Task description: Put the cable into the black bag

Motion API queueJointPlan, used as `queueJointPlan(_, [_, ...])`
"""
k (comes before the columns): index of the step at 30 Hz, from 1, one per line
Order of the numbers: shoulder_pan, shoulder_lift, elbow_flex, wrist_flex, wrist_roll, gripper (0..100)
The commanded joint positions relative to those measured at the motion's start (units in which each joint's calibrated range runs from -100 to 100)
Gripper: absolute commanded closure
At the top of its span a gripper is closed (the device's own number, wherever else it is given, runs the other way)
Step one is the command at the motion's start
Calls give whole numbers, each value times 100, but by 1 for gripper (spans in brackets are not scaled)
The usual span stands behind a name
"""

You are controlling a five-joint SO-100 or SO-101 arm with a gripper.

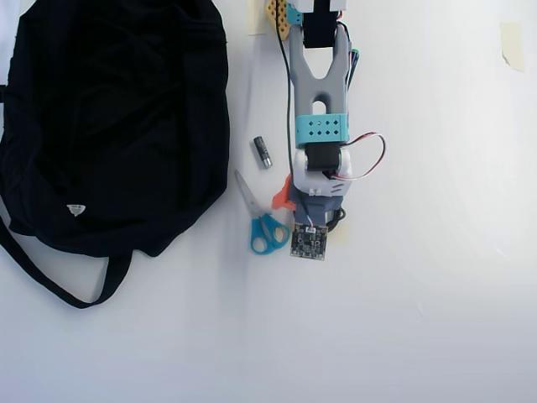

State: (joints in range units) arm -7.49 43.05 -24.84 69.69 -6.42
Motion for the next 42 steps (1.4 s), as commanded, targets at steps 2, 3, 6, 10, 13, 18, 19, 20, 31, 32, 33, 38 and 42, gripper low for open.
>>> queueJointPlan(2, [-51, -47, -139, 8, -18, 83])
queueJointPlan(3, [-51, -47, -139, 8, -18, 85])
queueJointPlan(6, [-51, -47, -139, 8, -18, 92])
queueJointPlan(10, [-58, -47, -139, 8, -18, 98])
queueJointPlan(13, [-58, -47, -130, 8, -18, 98])
queueJointPlan(18, [-88, -114, -130, 25, -18, 98])
queueJointPlan(19, [-103, -155, -130, 34, -18, 98])
queueJointPlan(20, [-111, -172, -184, 68, -18, 98])
queueJointPlan(31, [-328, -720, -1325, 1438, 34, 98])
queueJointPlan(32, [-343, -778, -1388, 1558, 34, 98])
queueJointPlan(33, [-358, -836, -1424, 1670, 34, 98])
queueJointPlan(38, [-417, -1193, -1523, 2213, 44, 98])
queueJointPlan(42, [-492, -1483, -1523, 2790, 249, 98])
